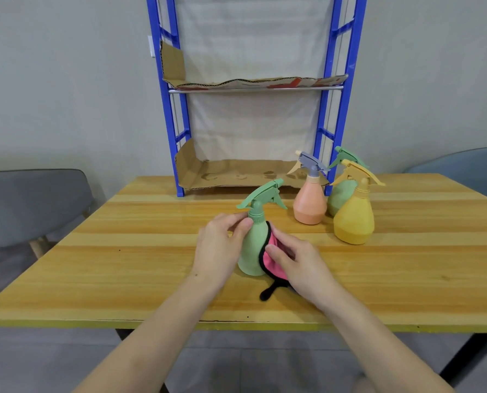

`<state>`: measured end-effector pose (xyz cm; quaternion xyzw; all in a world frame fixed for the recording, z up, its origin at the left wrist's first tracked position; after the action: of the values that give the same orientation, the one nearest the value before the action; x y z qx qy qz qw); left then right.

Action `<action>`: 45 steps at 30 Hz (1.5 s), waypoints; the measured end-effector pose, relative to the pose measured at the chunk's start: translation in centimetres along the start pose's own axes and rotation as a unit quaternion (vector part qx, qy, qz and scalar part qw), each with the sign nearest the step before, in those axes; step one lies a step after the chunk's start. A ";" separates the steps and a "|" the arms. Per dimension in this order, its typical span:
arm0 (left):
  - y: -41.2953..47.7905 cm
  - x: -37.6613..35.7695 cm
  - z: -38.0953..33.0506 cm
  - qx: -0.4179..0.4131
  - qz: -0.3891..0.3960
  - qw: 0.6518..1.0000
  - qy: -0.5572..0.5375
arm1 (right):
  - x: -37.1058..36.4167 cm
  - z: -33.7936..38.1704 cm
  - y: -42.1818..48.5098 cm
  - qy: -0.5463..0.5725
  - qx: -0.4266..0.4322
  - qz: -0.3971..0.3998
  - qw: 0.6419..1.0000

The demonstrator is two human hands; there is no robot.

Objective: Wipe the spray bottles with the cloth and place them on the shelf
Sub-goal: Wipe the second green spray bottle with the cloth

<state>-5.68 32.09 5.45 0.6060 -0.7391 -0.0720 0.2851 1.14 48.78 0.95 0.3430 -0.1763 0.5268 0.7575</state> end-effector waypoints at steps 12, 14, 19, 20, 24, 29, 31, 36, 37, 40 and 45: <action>0.4 0.3 0.0 0.013 0.010 0.999 0.047 | -0.4 1.7 0.6 -0.024 0.009 -0.047 0.999; 0.4 0.2 0.1 0.016 0.012 0.999 0.043 | 0.0 0.5 0.3 -0.031 0.004 -0.012 0.999; 0.2 0.2 0.1 0.012 0.010 0.999 0.045 | 0.5 -1.0 -0.2 -0.053 -0.007 0.055 0.997; 0.2 0.2 0.1 0.009 0.010 0.999 0.048 | 0.5 -1.0 -0.2 -0.054 -0.009 0.047 0.997; 0.0 -0.2 0.0 0.006 0.019 0.999 0.038 | 0.2 0.7 0.9 -0.046 -0.011 -0.023 0.999; 0.2 -0.5 0.5 0.013 0.024 1.000 0.017 | -0.1 1.7 1.0 -0.051 -0.002 -0.027 0.998; 0.2 -0.4 0.4 0.013 0.022 1.000 0.008 | 0.3 0.6 0.4 -0.074 -0.006 -0.001 0.997; -0.3 -0.6 0.0 0.025 0.011 0.999 -0.026 | 0.6 -0.9 -0.6 -0.145 -0.012 0.019 0.989; -0.4 -0.6 0.1 0.023 0.011 0.999 -0.031 | 0.5 -0.8 -0.7 -0.141 -0.011 0.014 0.990; -0.4 -0.6 0.3 0.017 0.019 0.999 -0.036 | 0.4 0.8 -0.5 -0.116 0.009 -0.025 0.993; -0.2 -0.9 0.4 -0.003 0.012 1.000 0.011 | -0.1 2.0 0.1 -0.105 0.020 -0.050 0.993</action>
<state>-5.67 32.81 4.70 0.5970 -0.7429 -0.0635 0.2959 1.21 47.31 2.30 0.4201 -0.2270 0.4528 0.7530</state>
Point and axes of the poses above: each hand's wrist, its own y-axis towards the middle knuckle, its own x-axis out of the back of the hand, z = x × y, the point moved 2 cm from there along y, towards the middle knuckle, and after that the axes turned 10 degrees about -y, right-handed, at the moved point
